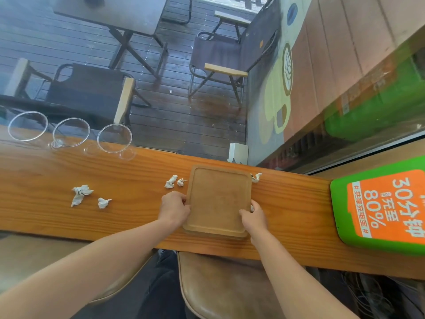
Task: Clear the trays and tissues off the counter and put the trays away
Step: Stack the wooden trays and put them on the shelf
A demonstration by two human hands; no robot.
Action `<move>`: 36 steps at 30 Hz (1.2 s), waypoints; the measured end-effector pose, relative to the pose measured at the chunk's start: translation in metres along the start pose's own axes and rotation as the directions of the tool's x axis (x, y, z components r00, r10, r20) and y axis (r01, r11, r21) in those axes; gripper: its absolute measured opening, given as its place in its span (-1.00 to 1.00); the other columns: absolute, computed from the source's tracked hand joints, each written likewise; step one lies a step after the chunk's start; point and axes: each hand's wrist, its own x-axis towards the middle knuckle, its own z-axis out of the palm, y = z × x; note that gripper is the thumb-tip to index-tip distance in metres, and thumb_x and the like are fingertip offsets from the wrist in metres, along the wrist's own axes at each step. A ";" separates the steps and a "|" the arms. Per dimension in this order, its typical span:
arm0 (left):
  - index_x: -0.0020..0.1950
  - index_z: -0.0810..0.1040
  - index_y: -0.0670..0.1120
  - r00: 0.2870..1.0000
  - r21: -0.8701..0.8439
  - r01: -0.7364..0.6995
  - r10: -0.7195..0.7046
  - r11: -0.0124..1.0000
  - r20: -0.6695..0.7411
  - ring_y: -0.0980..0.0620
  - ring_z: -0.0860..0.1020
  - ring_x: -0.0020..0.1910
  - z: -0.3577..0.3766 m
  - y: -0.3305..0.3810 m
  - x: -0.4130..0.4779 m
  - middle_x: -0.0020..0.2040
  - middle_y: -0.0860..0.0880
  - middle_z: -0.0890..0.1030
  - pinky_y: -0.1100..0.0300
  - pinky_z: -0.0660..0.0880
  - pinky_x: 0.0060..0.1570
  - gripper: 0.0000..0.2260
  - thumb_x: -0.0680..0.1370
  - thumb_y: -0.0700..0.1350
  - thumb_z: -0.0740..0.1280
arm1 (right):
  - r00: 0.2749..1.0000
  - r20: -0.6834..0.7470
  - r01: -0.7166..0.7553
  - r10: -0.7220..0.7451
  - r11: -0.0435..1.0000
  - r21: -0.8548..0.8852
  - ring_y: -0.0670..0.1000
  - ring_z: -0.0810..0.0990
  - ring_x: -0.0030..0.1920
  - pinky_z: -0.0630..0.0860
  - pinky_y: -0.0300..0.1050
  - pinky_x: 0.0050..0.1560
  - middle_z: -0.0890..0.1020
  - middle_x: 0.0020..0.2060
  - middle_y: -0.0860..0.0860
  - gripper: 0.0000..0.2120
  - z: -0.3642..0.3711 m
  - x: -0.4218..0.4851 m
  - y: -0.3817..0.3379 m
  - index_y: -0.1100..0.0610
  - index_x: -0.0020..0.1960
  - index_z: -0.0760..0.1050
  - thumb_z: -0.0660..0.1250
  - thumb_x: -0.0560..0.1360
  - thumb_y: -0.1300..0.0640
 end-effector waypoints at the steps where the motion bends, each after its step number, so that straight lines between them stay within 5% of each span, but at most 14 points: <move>1: 0.01 0.69 -0.19 1.000 0.003 -0.001 0.001 1.000 -0.002 -0.05 0.61 -0.06 -0.001 0.002 0.002 -0.05 -0.09 0.69 0.09 0.59 -0.02 -0.85 0.51 -0.16 0.43 | 1.000 0.010 -0.008 0.008 1.000 0.009 0.10 0.49 0.26 0.49 -0.04 0.11 0.44 0.41 0.06 -0.49 0.000 0.002 -0.001 0.02 0.53 0.27 0.27 0.60 0.13; 4: 0.06 0.65 -0.16 0.997 -0.045 0.051 -0.049 0.998 0.056 -0.06 0.59 -0.05 -0.003 0.012 0.012 -0.04 -0.09 0.67 0.09 0.57 -0.04 -0.79 0.53 -0.07 0.38 | 0.998 0.052 -0.042 0.040 0.998 0.036 0.07 0.52 0.15 0.52 -0.02 0.08 0.55 0.25 0.02 -0.53 0.001 0.009 -0.003 0.10 0.47 0.35 0.27 0.57 0.09; 9: 0.03 0.63 -0.15 0.967 -0.157 0.239 -0.220 0.958 0.128 -0.11 0.60 0.01 0.004 0.024 0.023 -0.01 -0.10 0.64 0.05 0.59 -0.03 -0.79 0.51 -0.04 0.36 | 0.993 0.049 -0.112 0.106 0.985 0.135 0.15 0.45 0.35 0.45 0.09 0.30 0.44 0.41 0.08 -0.31 0.007 0.017 -0.005 0.15 0.54 0.22 0.37 0.50 0.01; 14: 0.20 0.53 -0.15 0.933 -0.249 0.353 -0.322 0.902 0.158 -0.16 0.58 0.10 0.013 0.028 0.028 0.12 -0.14 0.61 -0.04 0.58 0.09 -0.59 0.49 0.08 0.44 | 0.989 0.068 -0.142 0.131 0.972 0.188 0.10 0.50 0.16 0.46 0.03 0.10 0.54 0.28 0.10 -0.41 0.003 0.028 -0.006 0.18 0.41 0.36 0.42 0.49 -0.07; 18: 0.26 0.50 -0.14 0.929 -0.276 0.365 -0.328 0.889 0.173 -0.14 0.59 0.10 0.017 0.026 0.027 0.12 -0.12 0.61 -0.05 0.59 0.09 -0.52 0.47 0.10 0.46 | 0.991 0.067 -0.122 0.113 0.981 0.149 0.17 0.51 0.26 0.49 0.13 0.27 0.52 0.30 0.11 -0.37 -0.002 0.033 -0.003 0.19 0.42 0.35 0.40 0.51 -0.14; 23: 0.29 0.49 -0.08 0.942 -0.324 0.326 -0.277 0.888 0.189 -0.01 0.56 -0.07 0.012 0.030 0.018 -0.10 0.05 0.56 0.15 0.53 -0.19 -0.52 0.45 0.07 0.50 | 0.981 0.179 -0.124 0.079 0.958 0.259 0.11 0.56 0.17 0.53 0.08 0.19 0.58 0.21 0.06 -0.45 -0.017 0.031 -0.002 0.15 0.40 0.39 0.38 0.53 -0.11; 29: 0.25 0.55 -0.08 0.972 -0.405 0.235 -0.200 0.884 0.127 0.08 0.58 -0.13 -0.006 0.056 0.001 -0.13 0.09 0.59 0.16 0.52 -0.19 -0.52 0.41 0.07 0.52 | 0.971 0.240 -0.077 -0.022 0.915 0.396 0.14 0.61 0.14 0.56 0.18 0.20 0.64 0.15 0.10 -0.53 -0.052 0.018 -0.017 0.17 0.34 0.45 0.40 0.53 -0.05; 33: 0.19 0.57 -0.12 0.960 -0.517 0.271 -0.191 0.812 0.202 -0.02 0.60 -0.01 -0.028 0.082 -0.020 0.00 -0.02 0.66 -0.03 0.53 0.02 -0.53 0.42 0.13 0.50 | 0.959 0.264 -0.030 -0.099 0.894 0.447 0.11 0.67 0.03 0.62 0.02 -0.12 0.71 0.03 0.08 -0.58 -0.083 0.000 -0.034 0.18 0.26 0.51 0.43 0.51 -0.04; 36: 0.22 0.55 -0.10 0.966 -0.553 0.234 -0.127 0.800 0.225 -0.08 0.58 0.12 -0.043 0.103 -0.045 0.15 -0.06 0.65 -0.15 0.50 0.20 -0.51 0.47 0.22 0.41 | 0.950 0.273 -0.003 -0.149 0.874 0.486 0.11 0.69 0.01 0.62 0.02 -0.12 0.74 -0.03 0.08 -0.58 -0.103 -0.020 -0.042 0.22 0.22 0.54 0.45 0.49 -0.02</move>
